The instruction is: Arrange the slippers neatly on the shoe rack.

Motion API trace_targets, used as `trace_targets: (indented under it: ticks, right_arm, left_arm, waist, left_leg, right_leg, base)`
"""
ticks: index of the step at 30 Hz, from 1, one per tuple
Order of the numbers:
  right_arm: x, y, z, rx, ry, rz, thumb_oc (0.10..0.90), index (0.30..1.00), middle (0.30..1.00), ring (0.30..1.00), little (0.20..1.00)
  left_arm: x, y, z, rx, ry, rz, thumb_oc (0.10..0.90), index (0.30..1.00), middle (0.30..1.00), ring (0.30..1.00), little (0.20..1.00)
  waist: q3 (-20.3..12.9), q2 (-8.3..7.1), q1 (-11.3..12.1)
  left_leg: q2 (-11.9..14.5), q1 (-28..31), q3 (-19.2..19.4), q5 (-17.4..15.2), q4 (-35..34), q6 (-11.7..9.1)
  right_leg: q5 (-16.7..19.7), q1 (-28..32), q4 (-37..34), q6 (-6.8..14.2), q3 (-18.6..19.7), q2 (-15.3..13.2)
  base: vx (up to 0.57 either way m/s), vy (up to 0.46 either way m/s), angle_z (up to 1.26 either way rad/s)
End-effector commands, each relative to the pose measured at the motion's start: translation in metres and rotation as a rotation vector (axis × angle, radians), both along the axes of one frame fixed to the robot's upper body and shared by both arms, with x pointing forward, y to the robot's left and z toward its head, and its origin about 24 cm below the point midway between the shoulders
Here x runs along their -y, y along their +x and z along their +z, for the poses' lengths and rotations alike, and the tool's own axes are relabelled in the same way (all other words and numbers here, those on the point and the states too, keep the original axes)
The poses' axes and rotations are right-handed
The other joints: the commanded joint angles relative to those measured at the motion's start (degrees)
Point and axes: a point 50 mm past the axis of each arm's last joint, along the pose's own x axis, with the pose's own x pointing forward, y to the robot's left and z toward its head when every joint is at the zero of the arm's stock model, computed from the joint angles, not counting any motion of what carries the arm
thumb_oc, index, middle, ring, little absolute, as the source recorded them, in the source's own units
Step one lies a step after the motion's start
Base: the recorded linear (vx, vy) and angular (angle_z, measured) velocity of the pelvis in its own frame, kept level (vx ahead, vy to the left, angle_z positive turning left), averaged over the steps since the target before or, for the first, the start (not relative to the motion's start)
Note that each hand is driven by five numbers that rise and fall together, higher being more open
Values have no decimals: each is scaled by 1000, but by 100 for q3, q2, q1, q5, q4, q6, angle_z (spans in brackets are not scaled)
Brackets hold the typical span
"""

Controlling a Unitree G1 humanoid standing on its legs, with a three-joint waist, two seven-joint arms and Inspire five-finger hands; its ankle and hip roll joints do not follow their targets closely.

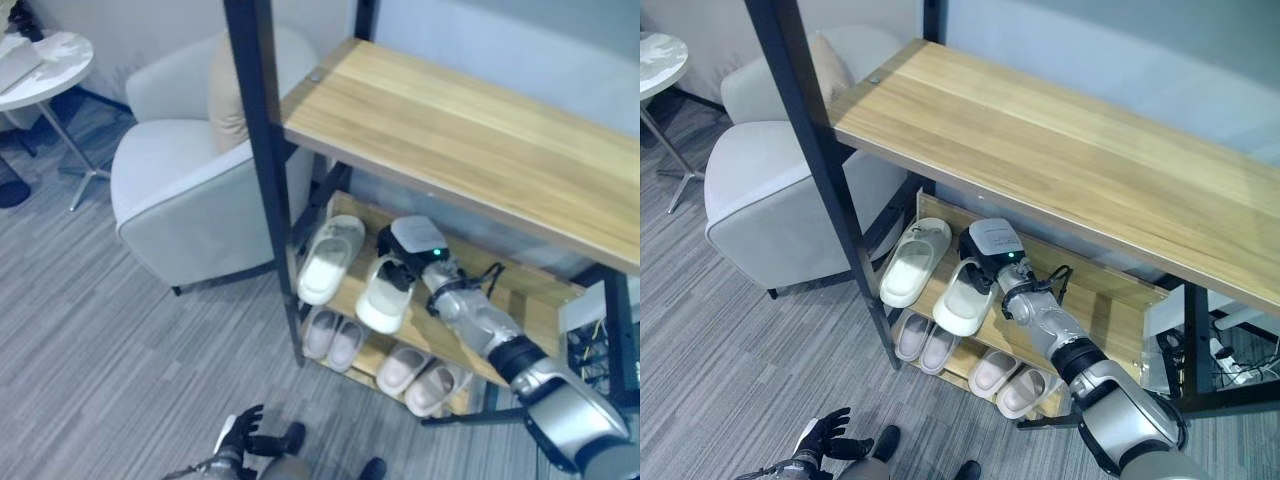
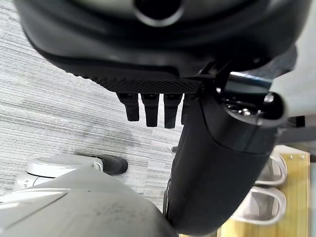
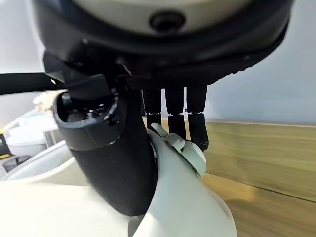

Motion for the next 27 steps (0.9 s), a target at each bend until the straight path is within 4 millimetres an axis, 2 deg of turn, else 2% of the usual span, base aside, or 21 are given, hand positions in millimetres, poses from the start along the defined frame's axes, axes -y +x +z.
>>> trace_targets:
  ticks: [1,2,3,10,27]
  right_arm:
    - [4,23,71,265,32,-32,400,300,300,300,300]
    - [6,25,72,266,22,-47,420,331,331,331,331]
    - [7,26,73,269,21,-52,800,900,900,900,900]
    - [4,25,74,279,13,-46,800,900,900,900,900]
    - [-18,-3,69,292,114,117,800,900,900,900,900]
  left_arm:
    - [6,-38,-15,-152,35,-93,800,900,900,900,900]
    - [8,-34,-15,-139,30,-103,800,900,900,900,900]
    - [10,-32,-14,-133,27,-108,800,900,900,900,900]
    - [16,-23,-12,-104,11,-109,800,900,900,900,900]
    - [16,-34,-16,-139,10,-70,800,900,900,900,900]
  waist:
    - [-90,-42,166]
    - [-76,-49,191]
    - [-72,-51,196]
    - [-89,-39,146]
    - [-200,105,-148]
  left_leg:
    - [-80,15,234,-239,-63,-170]
    - [-95,-15,197,-225,-63,-172]
    - [-107,-29,183,-220,-63,-170]
    - [-124,-45,147,-222,-63,-171]
    - [-60,141,365,-301,-63,-164]
  right_leg:
    - [-258,369,3,471,-15,-293]
    - [-256,359,3,469,-48,-298]
    - [-252,355,4,470,-68,-301]
    - [-239,359,12,472,-136,-336]
    - [-245,379,9,458,64,-355]
  base:
    - [0,15,11]
    - [8,14,15]
    - [6,17,21]
    - [6,10,7]
    - [1,1,-4]
